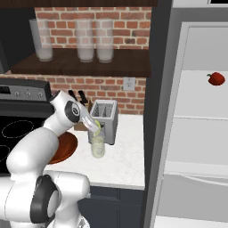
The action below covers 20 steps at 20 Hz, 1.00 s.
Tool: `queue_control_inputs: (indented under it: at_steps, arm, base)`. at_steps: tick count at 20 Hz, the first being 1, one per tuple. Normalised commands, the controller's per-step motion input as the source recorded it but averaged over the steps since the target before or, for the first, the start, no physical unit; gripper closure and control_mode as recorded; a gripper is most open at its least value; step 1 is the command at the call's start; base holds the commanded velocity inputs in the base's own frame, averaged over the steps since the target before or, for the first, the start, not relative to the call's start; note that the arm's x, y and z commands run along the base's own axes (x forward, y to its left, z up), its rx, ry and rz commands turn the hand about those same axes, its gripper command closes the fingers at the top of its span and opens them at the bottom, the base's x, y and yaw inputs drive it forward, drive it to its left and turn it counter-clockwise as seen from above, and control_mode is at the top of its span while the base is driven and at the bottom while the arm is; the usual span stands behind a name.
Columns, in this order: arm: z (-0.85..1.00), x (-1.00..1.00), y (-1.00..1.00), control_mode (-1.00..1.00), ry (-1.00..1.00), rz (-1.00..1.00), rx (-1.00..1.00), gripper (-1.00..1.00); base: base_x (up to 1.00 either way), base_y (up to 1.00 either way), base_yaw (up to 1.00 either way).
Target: Grab a lemon wedge from the fridge and one ice cube from the ice bowl, and put them in the glass of lemonade.
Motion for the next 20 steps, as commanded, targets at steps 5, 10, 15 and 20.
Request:
queue_control_inputs:
  at_steps: [5,10,15,20]
  arm:
    - [-0.19,0.07,0.0,-1.0,0.0,0.0,0.0,1.0]
    - [-0.02,0.05,0.0,-1.0,0.0,0.0,0.0,1.0]
    - [0.0,0.05,0.0,-1.0,0.0,0.0,0.0,1.0]
    - [-0.02,0.14,0.0,-1.0,0.0,0.0,0.0,1.0]
  base:
    - [0.0,0.0,0.0]
    - [0.0,0.0,0.0]
    - [0.0,0.0,0.0]
    - [0.0,0.0,0.0]
